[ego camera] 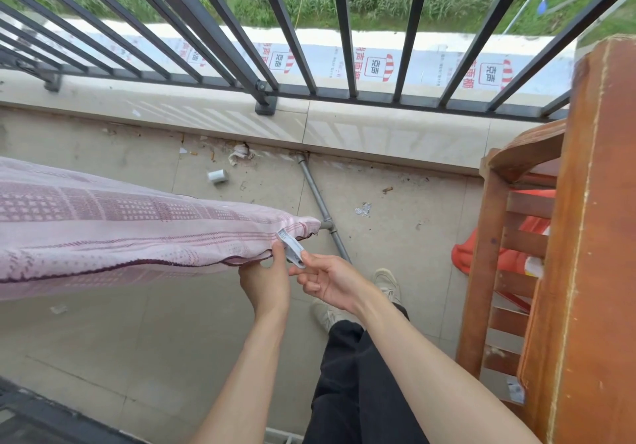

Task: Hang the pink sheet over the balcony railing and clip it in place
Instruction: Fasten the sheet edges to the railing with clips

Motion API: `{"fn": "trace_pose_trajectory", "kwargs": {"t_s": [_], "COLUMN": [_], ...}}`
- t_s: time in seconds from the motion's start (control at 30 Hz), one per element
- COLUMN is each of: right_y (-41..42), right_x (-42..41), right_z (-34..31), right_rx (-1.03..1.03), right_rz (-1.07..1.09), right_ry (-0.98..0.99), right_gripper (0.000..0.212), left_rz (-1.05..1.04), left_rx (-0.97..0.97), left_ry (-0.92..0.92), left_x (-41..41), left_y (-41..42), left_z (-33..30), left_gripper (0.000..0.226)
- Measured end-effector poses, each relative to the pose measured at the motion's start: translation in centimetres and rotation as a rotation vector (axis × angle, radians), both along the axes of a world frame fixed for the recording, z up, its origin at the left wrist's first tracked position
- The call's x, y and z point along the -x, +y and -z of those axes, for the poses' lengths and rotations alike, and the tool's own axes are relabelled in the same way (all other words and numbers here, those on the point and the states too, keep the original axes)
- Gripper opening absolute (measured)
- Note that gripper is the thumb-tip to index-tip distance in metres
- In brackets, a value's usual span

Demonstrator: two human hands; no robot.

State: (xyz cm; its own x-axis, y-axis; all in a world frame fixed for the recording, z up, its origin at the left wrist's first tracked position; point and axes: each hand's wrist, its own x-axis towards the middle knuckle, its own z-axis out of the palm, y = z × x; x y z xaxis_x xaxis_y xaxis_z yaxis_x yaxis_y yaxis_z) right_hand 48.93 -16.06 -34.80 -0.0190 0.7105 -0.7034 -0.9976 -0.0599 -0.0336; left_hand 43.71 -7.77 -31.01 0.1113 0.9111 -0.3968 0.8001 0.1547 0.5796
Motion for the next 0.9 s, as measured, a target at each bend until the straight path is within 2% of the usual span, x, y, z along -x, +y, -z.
{"fn": "trace_pose_trajectory", "kwargs": {"t_s": [0.2, 0.33, 0.43, 0.5, 0.57, 0.63, 0.73, 0.9], "right_y": [0.6, 0.1, -1.4, -3.3, -5.8, -8.8, -13.5, -21.8], "right_x": [-0.4, 0.2, 0.7, 1.4, 2.2, 3.5, 5.9, 11.2], "right_z": [-0.3, -0.6, -1.5, -2.7, -4.1, -6.3, -10.0, -15.4], "right_rx": [0.01, 0.045, 0.175, 0.324, 0.509, 0.649, 0.828, 1.172], "right_rz": [-0.05, -0.108, -0.131, -0.215, -0.317, -0.365, -0.255, -0.132], "right_ry": [-0.044, -0.197, -0.358, -0.617, -0.936, -1.176, -1.294, -1.409], "right_gripper": [0.019, 0.033, 0.036, 0.036, 0.045, 0.053, 0.059, 0.06], "left_rz": [-0.008, 0.15, 0.376, 0.589, 0.84, 1.094, 1.388, 1.745], "left_rx": [0.031, 0.041, 0.035, 0.003, -0.055, -0.11, -0.162, -0.255], "left_ry": [-0.001, 0.052, 0.11, 0.113, 0.104, 0.104, 0.148, 0.124], "left_x": [-0.1, 0.4, 1.7, 3.2, 4.7, 5.7, 6.3, 5.9], "left_y": [0.0, 0.1, -0.5, -1.5, -2.6, -3.8, -6.0, -12.1], "left_z": [-0.2, -0.5, -0.9, -1.5, -2.5, -3.7, -5.7, -9.2], "left_gripper": [0.03, 0.027, 0.021, 0.024, 0.032, 0.039, 0.051, 0.058]}}
